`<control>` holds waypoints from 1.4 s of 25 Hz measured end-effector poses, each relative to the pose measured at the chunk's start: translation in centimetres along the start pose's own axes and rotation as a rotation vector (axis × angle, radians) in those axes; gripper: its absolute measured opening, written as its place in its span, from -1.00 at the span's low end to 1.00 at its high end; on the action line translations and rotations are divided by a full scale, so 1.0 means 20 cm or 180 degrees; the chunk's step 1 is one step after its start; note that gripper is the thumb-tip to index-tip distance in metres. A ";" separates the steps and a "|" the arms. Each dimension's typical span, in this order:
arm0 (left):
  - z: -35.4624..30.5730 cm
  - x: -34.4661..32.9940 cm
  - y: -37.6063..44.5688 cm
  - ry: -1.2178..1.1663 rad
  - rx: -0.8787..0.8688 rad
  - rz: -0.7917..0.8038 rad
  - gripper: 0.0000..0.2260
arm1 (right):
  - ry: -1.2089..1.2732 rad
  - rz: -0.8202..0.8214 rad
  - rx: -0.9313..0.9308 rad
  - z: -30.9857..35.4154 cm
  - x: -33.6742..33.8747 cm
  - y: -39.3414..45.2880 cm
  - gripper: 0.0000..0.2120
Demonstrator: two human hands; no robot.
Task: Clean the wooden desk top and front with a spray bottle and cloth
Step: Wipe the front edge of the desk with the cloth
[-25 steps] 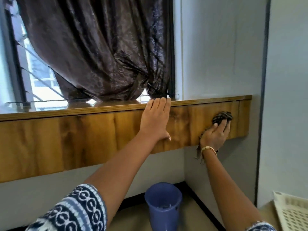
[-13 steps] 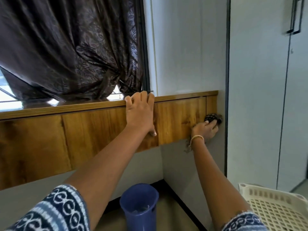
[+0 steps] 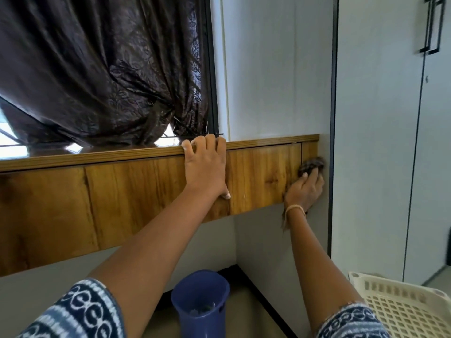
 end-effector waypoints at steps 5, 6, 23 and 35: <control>0.00 -0.01 -0.01 -0.0021 -0.0026 -0.0062 0.09 | 0.0395 -0.0551 -0.0779 -0.01 -0.03 -0.06 -0.61; 0.00 -0.01 -0.01 -0.0023 -0.0029 -0.0066 0.09 | 0.0481 -0.0661 -0.0834 0.01 -0.04 -0.06 -0.62; 0.27 0.05 -0.12 -0.0358 -0.0457 -0.0205 -0.08 | -0.0412 0.0441 0.2106 0.70 -0.10 -0.22 -0.69; 1.68 0.09 -0.91 0.0162 0.0298 -0.0337 -0.15 | 0.0066 0.0904 0.3010 1.28 -0.36 -1.65 -0.68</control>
Point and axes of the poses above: each hand's wrist, its own y-axis towards the middle knuckle, its own x-axis out of the back of the hand, z = x × y, the point moved 1 cm from there along y, towards the middle knuckle, and after that the axes turned 1 degree about x, right-handed, at the moved point
